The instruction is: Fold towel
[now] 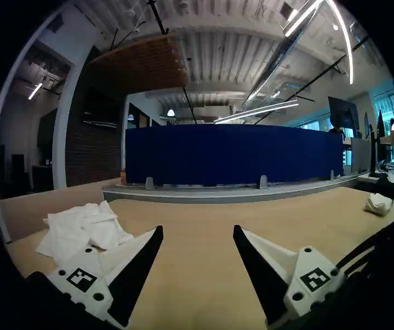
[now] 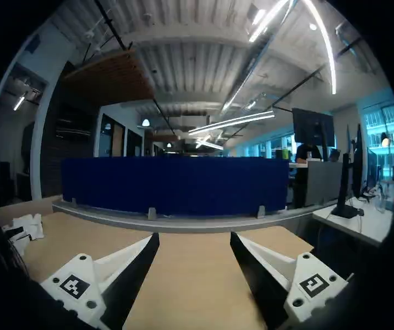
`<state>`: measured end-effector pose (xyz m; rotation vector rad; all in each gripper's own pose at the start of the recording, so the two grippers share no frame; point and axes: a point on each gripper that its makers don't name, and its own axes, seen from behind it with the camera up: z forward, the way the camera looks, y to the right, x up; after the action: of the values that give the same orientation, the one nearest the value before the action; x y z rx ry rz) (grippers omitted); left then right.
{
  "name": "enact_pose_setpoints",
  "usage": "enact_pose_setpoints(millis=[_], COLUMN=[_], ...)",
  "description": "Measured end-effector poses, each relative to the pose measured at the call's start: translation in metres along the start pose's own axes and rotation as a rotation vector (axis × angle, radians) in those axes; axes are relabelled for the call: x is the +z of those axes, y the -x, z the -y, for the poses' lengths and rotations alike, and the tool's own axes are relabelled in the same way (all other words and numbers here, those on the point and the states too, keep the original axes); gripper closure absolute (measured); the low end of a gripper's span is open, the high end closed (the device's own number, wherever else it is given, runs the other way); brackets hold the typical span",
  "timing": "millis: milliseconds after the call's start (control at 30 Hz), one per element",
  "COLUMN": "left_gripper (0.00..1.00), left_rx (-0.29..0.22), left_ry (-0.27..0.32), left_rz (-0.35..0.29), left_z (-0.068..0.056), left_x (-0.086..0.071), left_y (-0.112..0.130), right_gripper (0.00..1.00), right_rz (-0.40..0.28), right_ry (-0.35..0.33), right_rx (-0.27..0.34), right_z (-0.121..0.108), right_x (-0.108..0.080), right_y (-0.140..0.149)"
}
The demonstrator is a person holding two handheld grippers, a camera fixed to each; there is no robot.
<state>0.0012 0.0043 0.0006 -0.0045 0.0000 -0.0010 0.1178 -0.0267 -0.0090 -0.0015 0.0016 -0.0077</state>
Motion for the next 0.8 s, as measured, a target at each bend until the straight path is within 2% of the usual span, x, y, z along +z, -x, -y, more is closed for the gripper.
enact_pose_setpoints(millis=[300, 500, 600, 800], left_gripper=[0.06, 0.06, 0.06, 0.06], left_rx=[0.0, 0.0, 0.0, 0.0], left_ry=[0.0, 0.0, 0.0, 0.0], left_rz=[0.0, 0.0, 0.0, 0.0], left_z=[0.0, 0.0, 0.0, 0.0], left_x=[0.0, 0.0, 0.001, 0.001], left_y=[0.0, 0.0, 0.0, 0.0], right_gripper=[0.0, 0.0, 0.0, 0.0], right_rz=[-0.016, -0.017, -0.031, -0.016], right_ry=[-0.009, -0.013, -0.02, -0.012], right_rx=[0.025, 0.016, 0.011, 0.026], right_z=[-0.019, -0.026, -0.028, -0.031], right_x=[-0.002, -0.001, 0.001, 0.007], right_y=[0.044, 0.074, 0.081, 0.099])
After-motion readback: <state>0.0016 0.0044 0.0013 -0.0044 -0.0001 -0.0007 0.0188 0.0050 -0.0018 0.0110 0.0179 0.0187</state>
